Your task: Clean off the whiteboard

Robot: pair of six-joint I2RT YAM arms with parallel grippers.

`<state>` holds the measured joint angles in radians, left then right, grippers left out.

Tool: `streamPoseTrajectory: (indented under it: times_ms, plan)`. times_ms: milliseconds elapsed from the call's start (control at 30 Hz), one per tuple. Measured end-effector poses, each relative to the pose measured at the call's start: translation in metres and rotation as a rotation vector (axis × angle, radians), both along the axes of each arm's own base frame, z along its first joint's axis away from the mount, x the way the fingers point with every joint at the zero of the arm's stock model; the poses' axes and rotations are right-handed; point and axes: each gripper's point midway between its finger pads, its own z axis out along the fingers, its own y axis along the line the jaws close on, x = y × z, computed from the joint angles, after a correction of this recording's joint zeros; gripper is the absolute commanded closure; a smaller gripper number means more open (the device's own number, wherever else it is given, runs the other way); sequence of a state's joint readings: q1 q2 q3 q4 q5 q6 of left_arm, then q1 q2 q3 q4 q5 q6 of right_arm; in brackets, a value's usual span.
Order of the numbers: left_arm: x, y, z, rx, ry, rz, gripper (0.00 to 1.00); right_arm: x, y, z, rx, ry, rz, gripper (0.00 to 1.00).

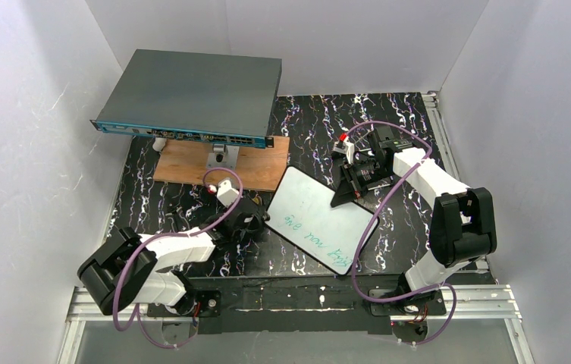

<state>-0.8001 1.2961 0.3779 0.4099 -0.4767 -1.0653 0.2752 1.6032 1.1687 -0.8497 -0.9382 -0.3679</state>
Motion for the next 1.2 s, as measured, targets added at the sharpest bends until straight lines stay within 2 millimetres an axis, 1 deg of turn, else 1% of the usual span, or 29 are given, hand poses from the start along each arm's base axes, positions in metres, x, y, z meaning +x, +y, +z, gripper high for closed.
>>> streamPoseTrajectory:
  times_ms: [300, 367, 533, 733, 800, 1000, 1200]
  plan:
    - [0.029, -0.023, 0.05, -0.047, -0.101, 0.003, 1.0, 0.0, 0.0, 0.001, 0.005, -0.004, 0.004, 0.99]
    - [0.03, -0.023, 0.052, -0.046, -0.104, 0.009, 1.0, 0.0, 0.0, 0.001, 0.006, -0.005, 0.005, 0.99]
    - [0.025, -0.015, 0.04, -0.031, -0.071, 0.031, 1.0, -0.001, 0.0, 0.001, 0.006, -0.004, 0.005, 0.99]
    - [0.0, 0.012, -0.005, 0.028, 0.05, 0.085, 1.0, -0.001, 0.0, 0.001, 0.005, -0.001, 0.002, 0.99]
    - [-0.005, 0.019, -0.013, 0.048, 0.077, 0.105, 1.0, -0.001, 0.001, 0.001, 0.007, -0.002, 0.004, 0.99]
    - [-0.002, 0.02, -0.009, 0.054, 0.066, 0.118, 1.0, -0.001, 0.001, 0.001, 0.007, -0.004, 0.005, 0.99]
    - [0.005, 0.013, 0.004, 0.036, 0.043, 0.111, 1.0, -0.001, 0.0, 0.001, 0.007, -0.004, 0.005, 0.99]
